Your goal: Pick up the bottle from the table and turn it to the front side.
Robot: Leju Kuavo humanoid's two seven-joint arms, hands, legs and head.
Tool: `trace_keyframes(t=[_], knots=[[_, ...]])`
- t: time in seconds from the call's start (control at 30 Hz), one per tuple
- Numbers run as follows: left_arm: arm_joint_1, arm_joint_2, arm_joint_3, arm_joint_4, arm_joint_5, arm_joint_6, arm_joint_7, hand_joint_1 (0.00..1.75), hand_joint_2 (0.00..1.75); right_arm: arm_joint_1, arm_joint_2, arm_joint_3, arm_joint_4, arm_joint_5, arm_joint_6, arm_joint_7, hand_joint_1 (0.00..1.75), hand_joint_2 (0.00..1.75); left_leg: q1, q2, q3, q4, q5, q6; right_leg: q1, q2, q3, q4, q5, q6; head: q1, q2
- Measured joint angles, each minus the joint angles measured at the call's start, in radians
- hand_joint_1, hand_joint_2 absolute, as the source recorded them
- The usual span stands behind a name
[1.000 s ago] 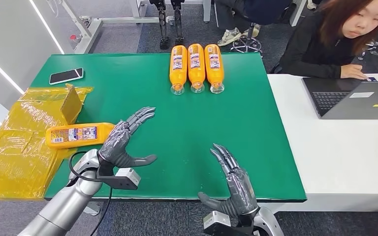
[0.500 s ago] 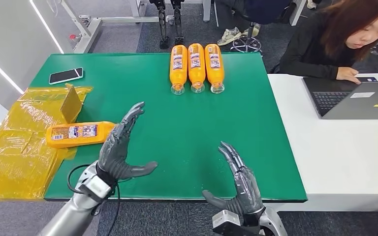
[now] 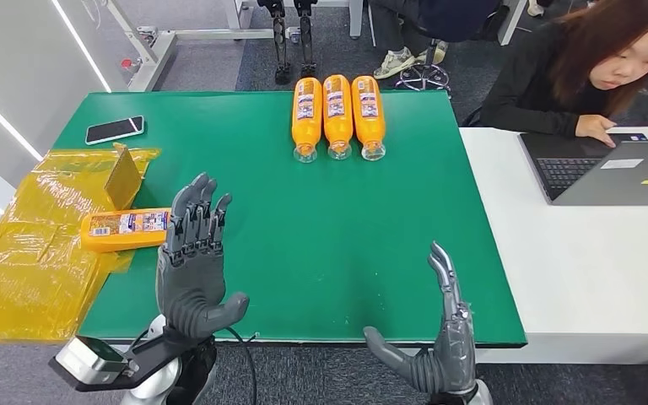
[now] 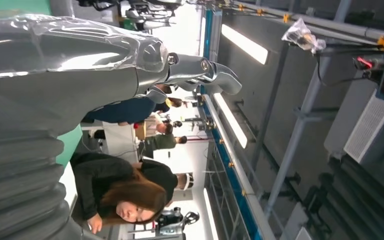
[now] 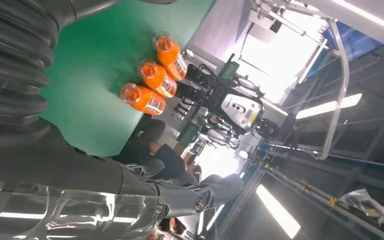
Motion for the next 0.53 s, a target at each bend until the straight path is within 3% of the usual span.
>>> trace_keyframes(t=[0.2,0.53], knots=[[0.02,-0.041,0.032,-0.001,-0.013,-0.016,0.0,0.0,1.75,0.002,0.042,0.0,-0.022,0.01,0.003,0.0,0.0,1.75,0.0,0.0,0.0,0.0,0.0,0.0,0.0,0.0,0.0,0.0,0.0,0.0,0.0,0.0],[0.024,-0.06,0.04,-0.001,-0.024,-0.031,0.0,0.0,1.75,0.003,0.064,-0.002,-0.041,0.027,0.003,-0.001,0.0,1.75,0.0,0.0,0.0,0.0,0.0,0.0,0.0,0.0,0.0,0.0,0.0,0.0,0.0,0.0]])
